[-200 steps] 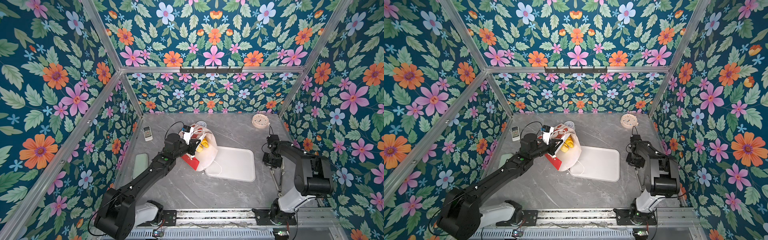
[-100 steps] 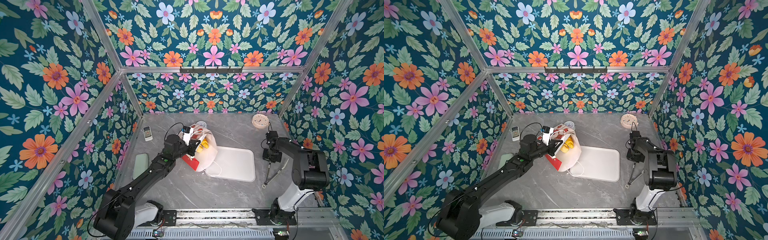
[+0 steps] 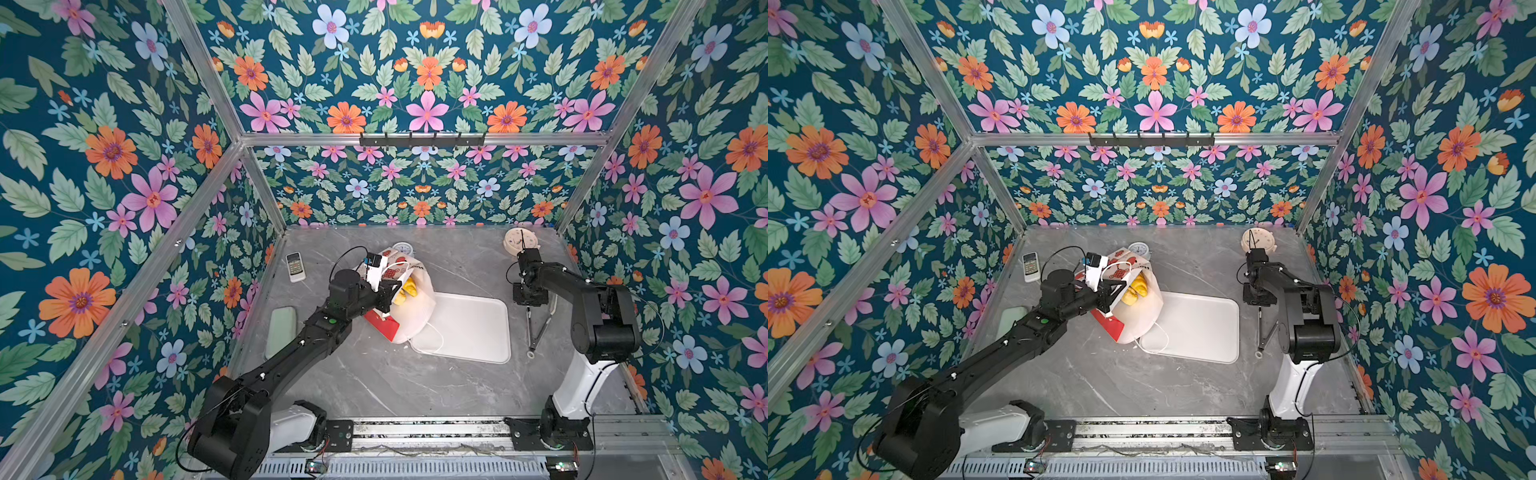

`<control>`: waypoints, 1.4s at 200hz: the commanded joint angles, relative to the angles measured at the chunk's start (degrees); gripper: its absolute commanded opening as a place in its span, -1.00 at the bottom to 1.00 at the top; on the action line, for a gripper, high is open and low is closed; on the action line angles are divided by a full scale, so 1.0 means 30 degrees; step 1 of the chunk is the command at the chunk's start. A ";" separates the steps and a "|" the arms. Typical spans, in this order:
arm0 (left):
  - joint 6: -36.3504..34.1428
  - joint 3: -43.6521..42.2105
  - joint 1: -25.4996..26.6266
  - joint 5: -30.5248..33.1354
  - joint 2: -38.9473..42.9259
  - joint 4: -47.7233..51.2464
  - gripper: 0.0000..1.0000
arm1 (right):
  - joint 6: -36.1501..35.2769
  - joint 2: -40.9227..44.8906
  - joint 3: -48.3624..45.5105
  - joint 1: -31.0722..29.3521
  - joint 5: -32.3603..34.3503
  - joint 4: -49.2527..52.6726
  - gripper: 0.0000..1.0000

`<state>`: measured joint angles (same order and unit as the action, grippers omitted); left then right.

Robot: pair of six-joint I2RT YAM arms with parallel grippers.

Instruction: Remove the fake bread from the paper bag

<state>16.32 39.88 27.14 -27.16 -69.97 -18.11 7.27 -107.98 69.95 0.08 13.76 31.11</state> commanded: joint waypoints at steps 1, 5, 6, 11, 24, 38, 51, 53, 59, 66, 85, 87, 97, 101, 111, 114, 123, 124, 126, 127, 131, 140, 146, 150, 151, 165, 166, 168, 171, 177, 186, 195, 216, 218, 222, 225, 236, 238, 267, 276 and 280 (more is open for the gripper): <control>-0.0075 0.0041 -0.0022 -0.0311 -0.0109 -0.1081 -1.00 | -0.0461 0.0055 0.0114 -0.0025 0.0167 -0.0237 0.04; -0.0059 0.0054 -0.0025 -0.0302 -0.0112 -0.1110 -1.00 | -0.0460 0.0215 0.0030 -0.0025 0.0113 -0.0304 0.08; -0.0068 0.0060 -0.0024 -0.0298 -0.0127 -0.1111 -1.00 | -0.0445 0.0278 -0.0013 -0.0025 0.0107 -0.0343 0.10; -0.0056 0.0047 -0.0022 -0.0308 -0.0156 -0.1120 -1.00 | -0.0313 0.0546 -0.0221 -0.0025 0.0024 -0.0525 0.16; -0.0050 0.0066 -0.0022 -0.0344 -0.0172 -0.1142 -1.00 | 0.0053 0.1795 -0.1077 -0.0161 -0.0261 -0.1093 0.43; -0.0049 0.0071 -0.0025 -0.0320 -0.0142 -0.1112 -1.00 | 0.0643 0.3639 -0.2262 -0.0592 -0.0063 -0.1547 0.74; -0.0050 0.0102 -0.0022 -0.0253 -0.0062 -0.1054 -1.00 | 0.1470 0.5840 -0.3396 -0.1109 0.0244 -0.1579 0.98; -0.0071 0.0112 -0.0014 -0.0247 -0.0049 -0.1032 -1.00 | 0.1619 0.6110 -0.3528 -0.1168 0.0247 -0.1523 0.98; -0.0077 0.0128 -0.0022 -0.0234 -0.0018 -0.1003 -1.00 | 0.2177 0.6985 -0.3987 -0.1225 0.0288 -0.1155 0.98; -0.0086 0.0167 -0.0022 -0.0235 0.0061 -0.0970 -1.00 | 0.3024 0.7782 -0.4358 -0.1238 0.0296 -0.0476 0.98; -0.0081 0.0188 -0.0023 -0.0184 0.0230 -0.0878 -1.00 | 0.4503 0.9273 -0.5431 -0.1228 0.0504 0.1300 0.98; -0.0115 0.0229 -0.0037 -0.0200 0.0222 -0.0878 -1.00 | 0.4670 0.9407 -0.5501 -0.1227 0.0480 0.1468 0.98; -0.0131 0.0256 -0.0022 -0.0208 0.0289 -0.0798 -1.00 | 0.5296 0.9790 -0.5772 -0.1249 0.0560 0.2683 0.94; -0.0119 0.0285 -0.0022 -0.0206 0.0297 -0.0741 -1.00 | 0.5529 0.9922 -0.5886 -0.1228 0.0591 0.3024 0.93; -0.0140 0.0324 -0.0031 -0.0195 0.0327 -0.0675 -1.00 | 0.5886 1.0106 -0.6093 -0.1221 0.0848 0.3687 0.90; -0.0136 0.0344 -0.0023 -0.0189 0.0342 -0.0651 -1.00 | 0.5944 1.0116 -0.6121 -0.1233 0.0971 0.3852 0.87; -0.0140 0.0358 -0.0014 -0.0203 0.0356 -0.0644 -1.00 | 0.5977 1.0002 -0.6285 -0.1203 0.1202 0.4030 0.80; -0.0152 0.0344 -0.0018 -0.0190 0.0356 -0.0644 -1.00 | 0.5952 0.9976 -0.6305 -0.1200 0.1208 0.4051 0.79; -0.0140 0.0349 -0.0021 -0.0180 0.0356 -0.0644 -1.00 | 0.5933 0.9920 -0.6298 -0.1183 0.1228 0.4052 0.78; -0.0153 0.0339 -0.0021 -0.0178 0.0356 -0.0644 -1.00 | 0.5930 0.9905 -0.6327 -0.1176 0.1236 0.4048 0.78; -0.0161 0.0386 -0.0022 -0.0200 0.0356 -0.0644 -1.00 | 0.5882 0.9828 -0.6349 -0.1143 0.1216 0.4063 0.77; -0.0158 0.0402 -0.0021 -0.0152 0.0326 -0.0614 -1.00 | 0.5840 0.9572 -0.6412 -0.1114 0.0923 0.3937 0.74; -0.0136 0.0446 -0.0022 -0.0152 0.0267 -0.0545 -1.00 | 0.5883 0.9415 -0.6463 -0.1086 0.0695 0.3912 0.73; -0.0143 0.0493 -0.0022 -0.0131 0.0223 -0.0487 -1.00 | 0.5923 0.9305 -0.6471 -0.1099 0.0570 0.3912 0.73; -0.0154 0.0514 -0.0022 -0.0139 0.0231 -0.0477 -1.00 | 0.5954 0.9261 -0.6457 -0.1090 0.0541 0.3890 0.73; -0.0231 0.0675 -0.0022 -0.0052 0.0125 -0.0187 -1.00 | 0.6057 0.8771 -0.6593 -0.1064 0.0453 0.3732 0.72; -0.0228 0.0693 -0.0022 -0.0056 0.0124 -0.0166 -1.00 | 0.6051 0.8745 -0.6606 -0.1058 0.0438 0.3697 0.72; -0.0232 0.0714 -0.0022 -0.0029 0.0122 -0.0114 -1.00 | 0.6046 0.8689 -0.6601 -0.1031 0.0383 0.3678 0.72; -0.0229 0.0745 -0.0022 -0.0030 0.0122 -0.0068 -1.00 | 0.6041 0.8602 -0.6536 -0.0928 0.0232 0.3840 0.72; -0.0240 0.0748 -0.0022 0.0040 0.0137 -0.0036 -1.00 | 0.6075 0.8516 -0.6444 -0.0854 0.0161 0.3831 0.72; -0.0253 0.0759 -0.0036 0.0083 0.0204 -0.0028 -1.00 | 0.6064 0.8500 -0.6472 -0.0771 -0.0005 0.3701 0.72; -0.0253 0.0828 -0.0022 0.0174 0.0252 0.0077 -1.00 | 0.6030 0.8459 -0.6545 -0.0577 -0.0301 0.3637 0.71; -0.0486 0.1161 -0.0022 0.0558 0.0270 0.0616 -1.00 | 0.5920 0.8114 -0.6523 0.0016 -0.1209 0.3622 0.68; -0.0509 0.1190 -0.0022 0.0593 0.0254 0.0675 -1.00 | 0.5896 0.8070 -0.6514 0.0051 -0.1252 0.3637 0.68; -0.0588 0.1290 -0.0022 0.0740 0.0233 0.0810 -1.00 | 0.5821 0.8021 -0.6500 0.0153 -0.1357 0.3613 0.67; -0.0625 0.1359 -0.0022 0.0854 0.0183 0.0908 -1.00 | 0.5782 0.7977 -0.6476 0.0191 -0.1414 0.3612 0.67; -0.0829 0.1593 -0.0029 0.1259 0.0068 0.1340 -1.00 | 0.5539 0.7817 -0.6419 0.0244 -0.1550 0.3445 0.65; -0.0859 0.1642 -0.0024 0.1318 0.0028 0.1420 -1.00 | 0.5515 0.7791 -0.6393 0.0261 -0.1564 0.3410 0.65; -0.1196 0.2090 -0.0004 0.1982 -0.0330 0.1947 -1.00 | 0.5346 0.6543 -0.5913 0.0323 -0.1887 0.3322 0.60; -0.1227 0.2145 0.0007 0.2020 -0.0375 0.1938 -1.00 | 0.5337 0.6204 -0.5803 0.0299 -0.1840 0.3122 0.56; -0.1222 0.2147 0.0008 0.1999 -0.0405 0.1935 -1.00 | 0.5313 0.6085 -0.5795 0.0299 -0.1807 0.3006 0.52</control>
<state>14.20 45.60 27.16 -22.94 -70.89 -11.99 23.75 -87.81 51.83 0.95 9.02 41.10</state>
